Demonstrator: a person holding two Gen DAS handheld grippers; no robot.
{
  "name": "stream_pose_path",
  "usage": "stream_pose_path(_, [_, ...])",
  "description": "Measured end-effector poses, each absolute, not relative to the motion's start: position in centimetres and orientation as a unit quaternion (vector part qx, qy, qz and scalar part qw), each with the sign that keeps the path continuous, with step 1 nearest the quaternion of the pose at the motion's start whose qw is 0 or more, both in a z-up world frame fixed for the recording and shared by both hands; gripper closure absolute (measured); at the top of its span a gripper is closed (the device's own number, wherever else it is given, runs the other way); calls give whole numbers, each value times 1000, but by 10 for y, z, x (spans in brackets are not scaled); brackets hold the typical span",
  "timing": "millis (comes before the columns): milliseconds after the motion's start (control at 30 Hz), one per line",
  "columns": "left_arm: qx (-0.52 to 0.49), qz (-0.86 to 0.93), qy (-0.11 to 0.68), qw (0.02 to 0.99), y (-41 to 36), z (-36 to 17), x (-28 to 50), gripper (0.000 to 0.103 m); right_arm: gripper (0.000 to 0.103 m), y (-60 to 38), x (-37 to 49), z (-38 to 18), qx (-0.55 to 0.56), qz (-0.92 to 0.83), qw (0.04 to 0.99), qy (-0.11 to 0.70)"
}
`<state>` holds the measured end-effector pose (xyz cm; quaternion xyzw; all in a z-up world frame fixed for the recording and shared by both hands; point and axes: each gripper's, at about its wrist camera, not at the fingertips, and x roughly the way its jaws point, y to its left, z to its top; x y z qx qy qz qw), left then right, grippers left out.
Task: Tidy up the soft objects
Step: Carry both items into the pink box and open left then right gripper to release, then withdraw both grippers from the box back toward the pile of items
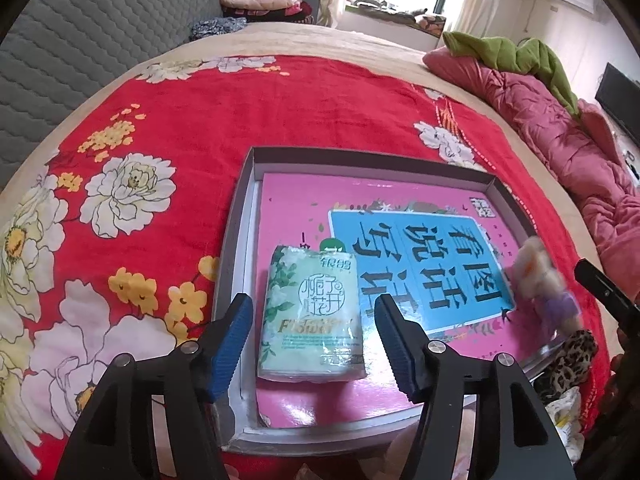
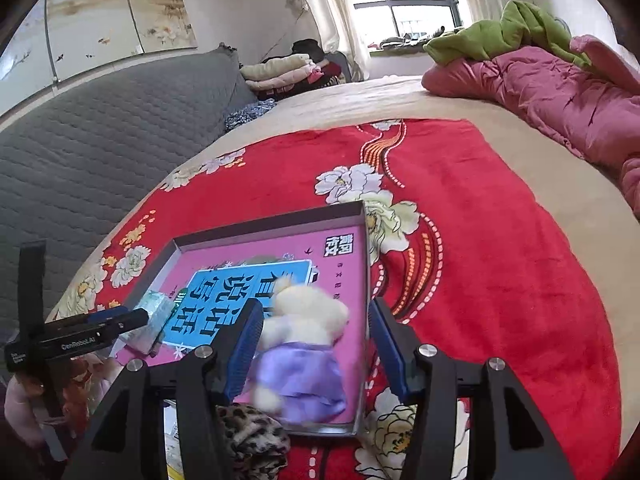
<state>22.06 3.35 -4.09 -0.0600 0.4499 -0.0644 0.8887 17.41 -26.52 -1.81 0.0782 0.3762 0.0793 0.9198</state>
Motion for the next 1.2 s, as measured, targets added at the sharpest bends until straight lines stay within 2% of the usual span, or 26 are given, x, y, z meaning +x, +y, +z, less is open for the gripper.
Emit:
stream_pose_path(433, [-84, -75, 424, 899, 46, -17, 208, 33, 48, -269, 171, -18, 76, 66, 922, 373])
stream_pose_path(567, [-91, -70, 400, 909, 53, -4, 195, 33, 40, -267, 168, -15, 76, 74, 926, 363])
stream_pose_path(633, [-95, -66, 391, 913, 56, 1, 190, 33, 40, -265, 166, -12, 74, 78, 927, 358])
stream_pose_path(733, [-98, -60, 380, 918, 58, 7, 181, 24, 40, -262, 163, -8, 68, 81, 931, 349])
stream_pose_path(1200, [-108, -22, 342, 933, 60, 27, 129, 24, 37, -245, 126, 16, 39, 101, 942, 317])
